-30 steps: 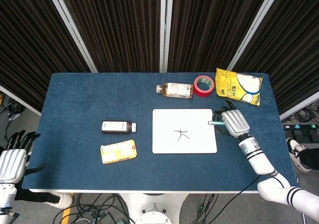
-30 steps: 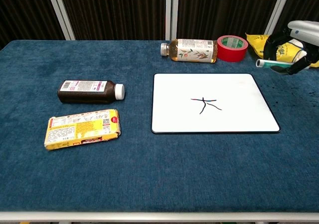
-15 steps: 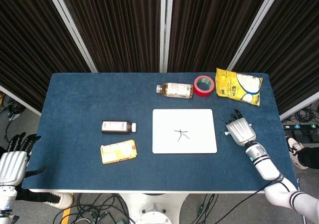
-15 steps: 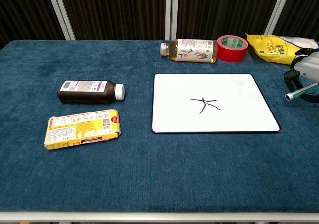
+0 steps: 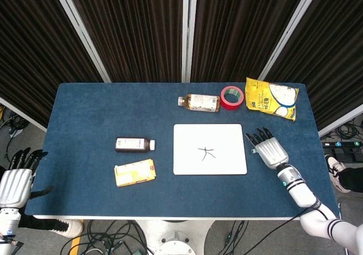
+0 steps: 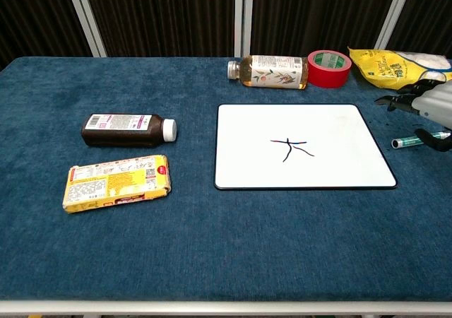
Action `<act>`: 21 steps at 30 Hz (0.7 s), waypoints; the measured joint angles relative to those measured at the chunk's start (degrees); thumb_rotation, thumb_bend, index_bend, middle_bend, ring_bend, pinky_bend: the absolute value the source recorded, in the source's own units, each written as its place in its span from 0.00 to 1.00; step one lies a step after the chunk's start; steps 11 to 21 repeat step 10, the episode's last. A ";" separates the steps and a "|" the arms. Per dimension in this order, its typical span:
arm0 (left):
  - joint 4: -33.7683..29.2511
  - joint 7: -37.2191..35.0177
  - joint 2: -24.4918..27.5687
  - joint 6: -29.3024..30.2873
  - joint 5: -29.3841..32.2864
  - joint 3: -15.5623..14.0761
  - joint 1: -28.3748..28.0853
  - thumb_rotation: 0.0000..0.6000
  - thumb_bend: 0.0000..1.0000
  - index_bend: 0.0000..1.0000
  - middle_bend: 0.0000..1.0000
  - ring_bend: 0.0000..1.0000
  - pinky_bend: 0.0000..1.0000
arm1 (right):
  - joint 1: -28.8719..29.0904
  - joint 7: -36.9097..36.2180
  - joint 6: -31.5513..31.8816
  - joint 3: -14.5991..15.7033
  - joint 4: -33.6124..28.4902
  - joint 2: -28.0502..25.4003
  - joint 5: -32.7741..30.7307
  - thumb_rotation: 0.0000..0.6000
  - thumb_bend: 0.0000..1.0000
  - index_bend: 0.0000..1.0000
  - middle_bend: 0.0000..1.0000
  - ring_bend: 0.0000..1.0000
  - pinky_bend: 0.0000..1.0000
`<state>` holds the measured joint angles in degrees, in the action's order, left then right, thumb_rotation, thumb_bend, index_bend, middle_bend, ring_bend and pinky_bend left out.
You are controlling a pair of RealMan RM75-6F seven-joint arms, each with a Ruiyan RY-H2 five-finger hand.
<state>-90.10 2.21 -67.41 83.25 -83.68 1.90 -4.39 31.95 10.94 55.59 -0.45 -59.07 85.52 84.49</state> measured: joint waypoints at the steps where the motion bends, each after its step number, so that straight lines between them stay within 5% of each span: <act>1: -0.01 -0.01 0.04 0.08 0.10 0.06 0.04 1.00 0.07 0.18 0.13 0.02 0.02 | -0.65 0.19 1.17 -0.15 -2.14 -1.32 -0.23 1.00 0.55 0.00 0.13 0.00 0.00; 10: 0.77 0.70 -0.73 0.90 -0.18 0.44 -0.04 1.00 0.07 0.18 0.13 0.02 0.02 | -10.71 -5.11 15.73 -1.24 -23.65 -14.73 -2.82 1.00 0.52 0.06 0.19 0.00 0.00; 21: 0.77 0.70 -0.73 0.90 -0.18 0.44 -0.04 1.00 0.07 0.18 0.13 0.02 0.02 | -10.71 -5.11 15.73 -1.24 -23.65 -14.73 -2.82 1.00 0.52 0.06 0.19 0.00 0.00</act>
